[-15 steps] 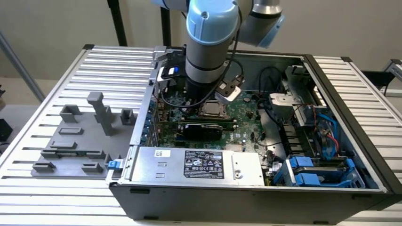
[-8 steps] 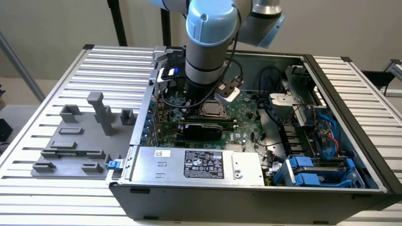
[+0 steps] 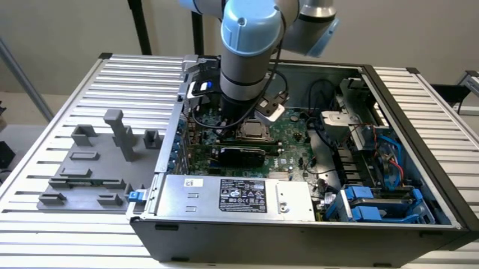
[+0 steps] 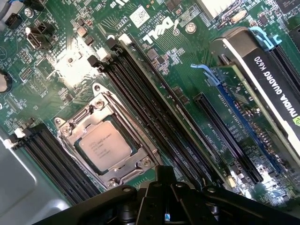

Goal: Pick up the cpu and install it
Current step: 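Install the second cpu locking lever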

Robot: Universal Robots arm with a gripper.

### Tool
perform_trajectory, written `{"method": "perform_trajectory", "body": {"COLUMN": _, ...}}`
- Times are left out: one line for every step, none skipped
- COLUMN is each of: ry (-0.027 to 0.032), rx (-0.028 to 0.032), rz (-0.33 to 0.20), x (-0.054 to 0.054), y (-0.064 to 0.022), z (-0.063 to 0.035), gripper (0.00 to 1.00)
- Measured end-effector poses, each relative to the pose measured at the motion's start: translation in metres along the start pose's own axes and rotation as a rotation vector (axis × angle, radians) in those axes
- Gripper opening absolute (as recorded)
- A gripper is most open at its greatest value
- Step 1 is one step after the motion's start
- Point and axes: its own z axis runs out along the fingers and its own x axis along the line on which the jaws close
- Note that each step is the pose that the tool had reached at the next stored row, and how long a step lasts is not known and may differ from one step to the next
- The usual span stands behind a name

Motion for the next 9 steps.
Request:
{"method": "perform_trajectory", "body": {"ry": -0.0016, "rx": -0.0012, "rz": 0.000, "x": 0.0003, "y": -0.0003, "z": 0.0004, "gripper": 0.11}}
{"method": "perform_trajectory", "body": {"ry": -0.0032, "rx": -0.0024, "rz": 0.000, "x": 0.0005, "y": -0.0006, "z": 0.0008, "gripper": 0.11}}
{"method": "perform_trajectory", "body": {"ry": -0.0047, "rx": -0.0038, "rz": 0.001, "x": 0.0009, "y": -0.0009, "z": 0.0012, "gripper": 0.11}}
{"method": "perform_trajectory", "body": {"ry": -0.0065, "rx": -0.0052, "rz": 0.001, "x": 0.0014, "y": -0.0013, "z": 0.0015, "gripper": 0.11}}
{"method": "perform_trajectory", "body": {"ry": -0.0083, "rx": -0.0067, "rz": 0.001, "x": 0.0017, "y": -0.0016, "z": 0.0017, "gripper": 0.11}}
{"method": "perform_trajectory", "body": {"ry": -0.0102, "rx": -0.0082, "rz": 0.001, "x": 0.0020, "y": -0.0019, "z": 0.0020, "gripper": 0.11}}
{"method": "perform_trajectory", "body": {"ry": -0.0119, "rx": -0.0097, "rz": 0.001, "x": 0.0023, "y": -0.0021, "z": 0.0021, "gripper": 0.11}}
{"method": "perform_trajectory", "body": {"ry": -0.0133, "rx": -0.0108, "rz": 0.001, "x": 0.0025, "y": -0.0022, "z": 0.0022, "gripper": 0.11}}
{"method": "perform_trajectory", "body": {"ry": -0.0147, "rx": -0.0119, "rz": 0.002, "x": 0.0028, "y": -0.0024, "z": 0.0023, "gripper": 0.11}}
